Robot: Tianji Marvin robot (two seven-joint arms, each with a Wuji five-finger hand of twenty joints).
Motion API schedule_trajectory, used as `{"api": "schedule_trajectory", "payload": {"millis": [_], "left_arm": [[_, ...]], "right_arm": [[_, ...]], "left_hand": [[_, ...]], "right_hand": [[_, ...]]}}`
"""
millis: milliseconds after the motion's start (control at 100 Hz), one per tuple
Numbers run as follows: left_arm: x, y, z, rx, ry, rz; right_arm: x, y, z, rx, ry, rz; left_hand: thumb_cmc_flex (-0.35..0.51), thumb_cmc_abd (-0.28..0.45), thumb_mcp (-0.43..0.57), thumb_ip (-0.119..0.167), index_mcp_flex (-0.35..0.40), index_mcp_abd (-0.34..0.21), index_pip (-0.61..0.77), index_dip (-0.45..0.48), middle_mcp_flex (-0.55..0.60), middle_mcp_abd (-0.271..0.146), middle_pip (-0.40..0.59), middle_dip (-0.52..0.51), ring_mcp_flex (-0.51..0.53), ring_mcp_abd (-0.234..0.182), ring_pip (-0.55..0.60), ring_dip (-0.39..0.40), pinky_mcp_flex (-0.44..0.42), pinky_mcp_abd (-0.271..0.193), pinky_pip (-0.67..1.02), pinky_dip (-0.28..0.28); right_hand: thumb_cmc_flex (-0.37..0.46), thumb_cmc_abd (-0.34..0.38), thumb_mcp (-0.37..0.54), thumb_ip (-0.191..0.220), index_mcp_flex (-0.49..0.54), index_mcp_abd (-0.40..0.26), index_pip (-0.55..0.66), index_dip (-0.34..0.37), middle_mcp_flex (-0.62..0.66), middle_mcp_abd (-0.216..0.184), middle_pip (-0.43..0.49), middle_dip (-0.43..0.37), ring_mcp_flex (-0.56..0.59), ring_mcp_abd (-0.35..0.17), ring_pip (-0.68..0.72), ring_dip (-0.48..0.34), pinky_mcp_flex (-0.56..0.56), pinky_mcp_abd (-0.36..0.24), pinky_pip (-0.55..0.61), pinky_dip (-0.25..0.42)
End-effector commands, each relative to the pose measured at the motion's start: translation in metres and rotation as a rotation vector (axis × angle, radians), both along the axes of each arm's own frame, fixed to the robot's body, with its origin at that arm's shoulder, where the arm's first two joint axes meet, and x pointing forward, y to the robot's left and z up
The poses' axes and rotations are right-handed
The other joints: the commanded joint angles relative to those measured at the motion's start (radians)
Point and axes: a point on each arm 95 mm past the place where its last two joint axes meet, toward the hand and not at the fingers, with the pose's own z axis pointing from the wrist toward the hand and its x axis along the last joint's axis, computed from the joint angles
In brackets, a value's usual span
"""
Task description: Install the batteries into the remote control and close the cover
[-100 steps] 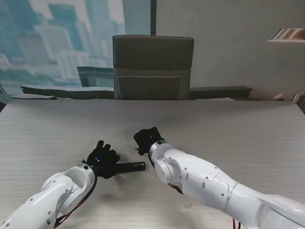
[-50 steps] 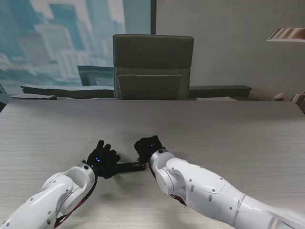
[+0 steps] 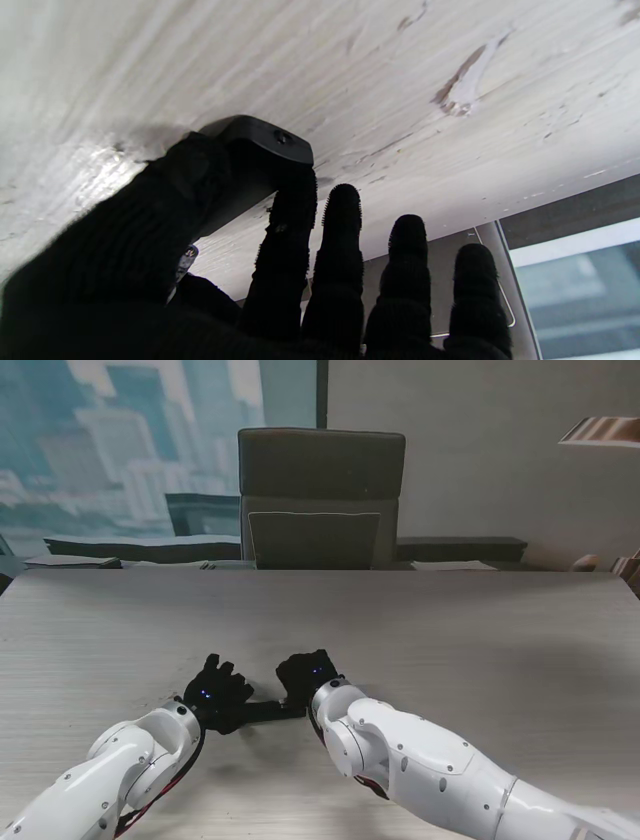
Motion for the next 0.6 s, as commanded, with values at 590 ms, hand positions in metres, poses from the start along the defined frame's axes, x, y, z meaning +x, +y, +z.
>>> {"api": "schedule_trajectory", "payload": {"millis": [590], "left_arm": [[-0.009, 0.004, -0.019, 0.025, 0.065, 0.012]], "right_arm": [[-0.012, 0.010, -0.015, -0.006, 0.081, 0.031]], "left_hand": [[0.120, 0.037, 0.064, 0.068, 0.108, -0.174, 0.111, 0.042, -0.010, -0.017, -0.003, 0.009, 0.002, -0.003, -0.003, -0.011, -0.006, 0.014, 0.007, -0.015]], "right_hand": [[0.038, -0.004, 0.052, 0.000, 0.020, 0.005, 0.003, 0.022, 0.009, 0.030, 0.019, -0.011, 0.022, 0.015, 0.025, 0.001, -0.009, 0.033, 0.003, 0.006]]}}
